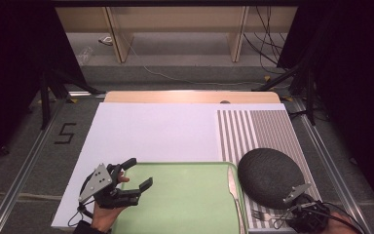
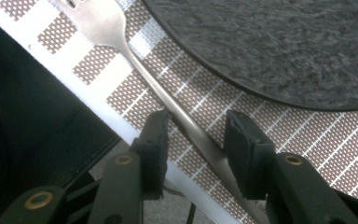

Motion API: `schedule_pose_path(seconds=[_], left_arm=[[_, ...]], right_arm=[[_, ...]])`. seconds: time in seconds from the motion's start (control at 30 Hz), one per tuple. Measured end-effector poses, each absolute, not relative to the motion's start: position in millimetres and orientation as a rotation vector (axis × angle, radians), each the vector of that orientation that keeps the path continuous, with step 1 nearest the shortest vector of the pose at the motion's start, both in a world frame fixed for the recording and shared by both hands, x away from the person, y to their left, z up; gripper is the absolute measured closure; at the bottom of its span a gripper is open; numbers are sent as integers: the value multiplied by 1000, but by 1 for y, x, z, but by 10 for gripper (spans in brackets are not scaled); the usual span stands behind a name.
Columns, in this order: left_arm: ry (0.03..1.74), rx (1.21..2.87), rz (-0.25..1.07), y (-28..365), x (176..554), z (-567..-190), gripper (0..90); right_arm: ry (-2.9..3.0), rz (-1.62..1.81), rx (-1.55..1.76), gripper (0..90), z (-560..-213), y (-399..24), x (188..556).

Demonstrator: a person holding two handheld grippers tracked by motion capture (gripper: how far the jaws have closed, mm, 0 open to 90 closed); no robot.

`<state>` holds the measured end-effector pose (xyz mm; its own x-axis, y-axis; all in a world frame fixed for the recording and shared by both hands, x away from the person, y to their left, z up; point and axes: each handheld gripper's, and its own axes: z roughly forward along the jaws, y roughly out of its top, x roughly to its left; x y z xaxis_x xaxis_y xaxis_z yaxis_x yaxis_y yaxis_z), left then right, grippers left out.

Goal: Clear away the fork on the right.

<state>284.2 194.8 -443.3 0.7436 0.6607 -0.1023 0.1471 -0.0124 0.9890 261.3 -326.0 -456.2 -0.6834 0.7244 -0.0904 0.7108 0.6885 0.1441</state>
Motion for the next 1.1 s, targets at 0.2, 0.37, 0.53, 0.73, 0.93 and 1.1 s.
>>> schedule_pose_path(seconds=[0.2,0.37,0.53,0.73,0.93,1.1], left_arm=[[674,1561,460,195,284,-443,162],[674,1562,462,195,284,-443,163],[674,1564,462,195,284,-443,162],[673,1566,463,194,284,-443,163],[673,1565,464,195,284,-443,163],[675,1565,465,195,284,-443,163]], right_arm=[[2792,117,1126,685,-456,-321,263],[2825,58,1039,737,-456,-314,263],[2847,0,945,784,-456,-307,261],[2878,-42,812,817,-456,-302,258],[2895,-82,693,836,-456,-299,256],[2905,-72,675,838,-455,-300,256]])
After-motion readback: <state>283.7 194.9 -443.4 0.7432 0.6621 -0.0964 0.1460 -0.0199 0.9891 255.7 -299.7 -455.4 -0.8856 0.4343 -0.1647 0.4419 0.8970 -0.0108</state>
